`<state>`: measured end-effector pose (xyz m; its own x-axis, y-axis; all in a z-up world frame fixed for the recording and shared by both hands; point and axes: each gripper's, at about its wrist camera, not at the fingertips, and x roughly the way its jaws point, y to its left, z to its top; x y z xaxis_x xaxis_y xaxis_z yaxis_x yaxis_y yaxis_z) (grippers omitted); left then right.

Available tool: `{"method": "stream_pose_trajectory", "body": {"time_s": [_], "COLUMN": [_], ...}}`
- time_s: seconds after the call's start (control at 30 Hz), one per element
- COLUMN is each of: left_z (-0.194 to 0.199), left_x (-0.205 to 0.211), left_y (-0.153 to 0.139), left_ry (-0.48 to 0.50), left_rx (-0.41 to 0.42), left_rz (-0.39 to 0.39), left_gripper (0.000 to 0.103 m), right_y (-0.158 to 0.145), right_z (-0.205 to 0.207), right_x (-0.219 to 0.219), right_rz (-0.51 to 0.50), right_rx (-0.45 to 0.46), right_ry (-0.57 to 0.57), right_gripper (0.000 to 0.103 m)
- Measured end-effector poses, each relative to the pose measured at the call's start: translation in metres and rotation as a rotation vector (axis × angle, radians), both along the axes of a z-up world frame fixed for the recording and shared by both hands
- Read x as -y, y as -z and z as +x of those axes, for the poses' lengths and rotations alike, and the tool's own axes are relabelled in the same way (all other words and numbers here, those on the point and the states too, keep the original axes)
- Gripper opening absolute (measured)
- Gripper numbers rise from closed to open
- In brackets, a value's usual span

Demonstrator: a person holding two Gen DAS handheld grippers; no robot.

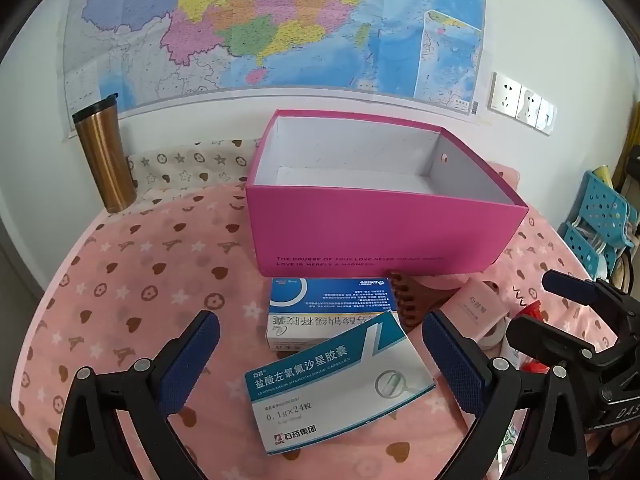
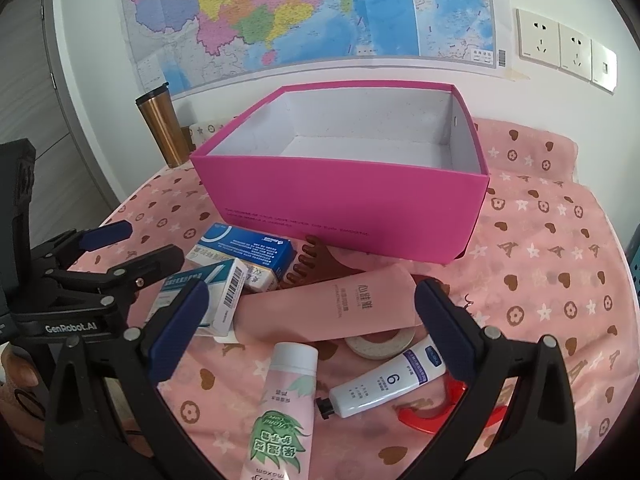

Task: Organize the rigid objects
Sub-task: 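Move the right tool toward the white-green aloe tube and open its fingers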

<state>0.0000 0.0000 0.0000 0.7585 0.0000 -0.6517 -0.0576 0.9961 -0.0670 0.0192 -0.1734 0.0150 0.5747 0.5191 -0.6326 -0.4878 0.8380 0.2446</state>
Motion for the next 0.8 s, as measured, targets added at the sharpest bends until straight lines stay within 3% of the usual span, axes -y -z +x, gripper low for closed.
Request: {"method": "stream_pose_trajectory", "body": {"time_s": [0.8], "left_z": [-0.0029], "left_x": [0.0054], "left_y": [-0.0012], "left_ry": [0.004], "left_rx": [0.001], "left_rz": [0.0], "left_gripper": [0.103], "right_y": [0.0012], "right_z": [-0.0056], "right_x": [-0.002], "right_rz": [0.007], "right_rx": [-0.001], "right_ry": [-0.015], "right_gripper": [0.103]}}
